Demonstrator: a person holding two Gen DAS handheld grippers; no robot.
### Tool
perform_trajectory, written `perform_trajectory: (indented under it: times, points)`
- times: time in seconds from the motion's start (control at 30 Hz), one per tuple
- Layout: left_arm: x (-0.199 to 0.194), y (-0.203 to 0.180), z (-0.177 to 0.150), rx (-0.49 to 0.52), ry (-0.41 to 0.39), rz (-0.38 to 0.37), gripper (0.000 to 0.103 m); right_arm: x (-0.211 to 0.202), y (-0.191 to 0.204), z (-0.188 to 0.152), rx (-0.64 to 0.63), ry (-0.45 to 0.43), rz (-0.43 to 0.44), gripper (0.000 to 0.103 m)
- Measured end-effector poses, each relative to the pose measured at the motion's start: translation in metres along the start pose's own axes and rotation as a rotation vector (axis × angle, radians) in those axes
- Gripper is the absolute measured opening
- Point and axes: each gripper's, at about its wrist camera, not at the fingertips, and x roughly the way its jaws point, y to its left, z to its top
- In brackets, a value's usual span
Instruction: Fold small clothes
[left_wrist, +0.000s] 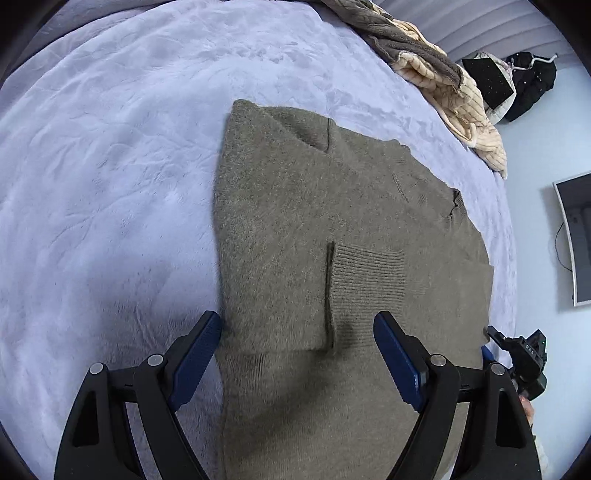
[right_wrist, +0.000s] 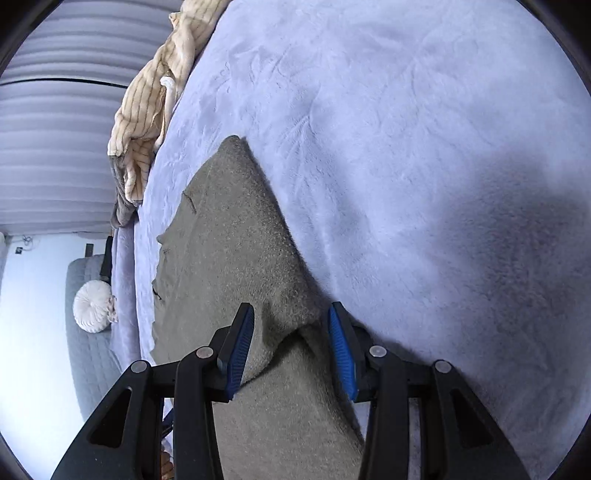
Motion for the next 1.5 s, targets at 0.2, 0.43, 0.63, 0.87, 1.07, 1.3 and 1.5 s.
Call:
perform_trajectory:
  times: [0.2,0.43,0.63,0.87,1.07,1.3,1.5]
  points:
    - [0.013,0.005,0.003,-0.015,0.02,0.036,0.021,0.012,0.008,0.001,-0.036,0.042,0.003,0.026]
    - [-0.007,-0.001,0.0,0.058,-0.046,0.046,0.02,-0.009,0.034,0.003,-0.223,0.031,-0.062,0.015]
    - [0.002,0.014,-0.005,0.021,-0.043,0.058,0.02,0.013,0.009,0.003,-0.183,0.04,-0.102,0.016]
    - [-0.022,0.002,-0.015,0.061,-0.074,0.203,0.02,-0.01,0.029,-0.016,-0.246,0.043,-0.205,0.022]
    - [-0.035,-0.011,-0.036,0.107,-0.028,0.316,0.02,-0.03,0.04,-0.049,-0.26,0.052,-0.251,0.033]
    - [-0.048,-0.024,-0.064,0.132,-0.015,0.359,0.088,-0.022,0.062,-0.095,-0.289,0.133,-0.252,0.036]
    - [-0.057,-0.03,-0.074,0.143,0.008,0.355,0.087,-0.008,0.081,-0.124,-0.312,0.199,-0.229,0.036]
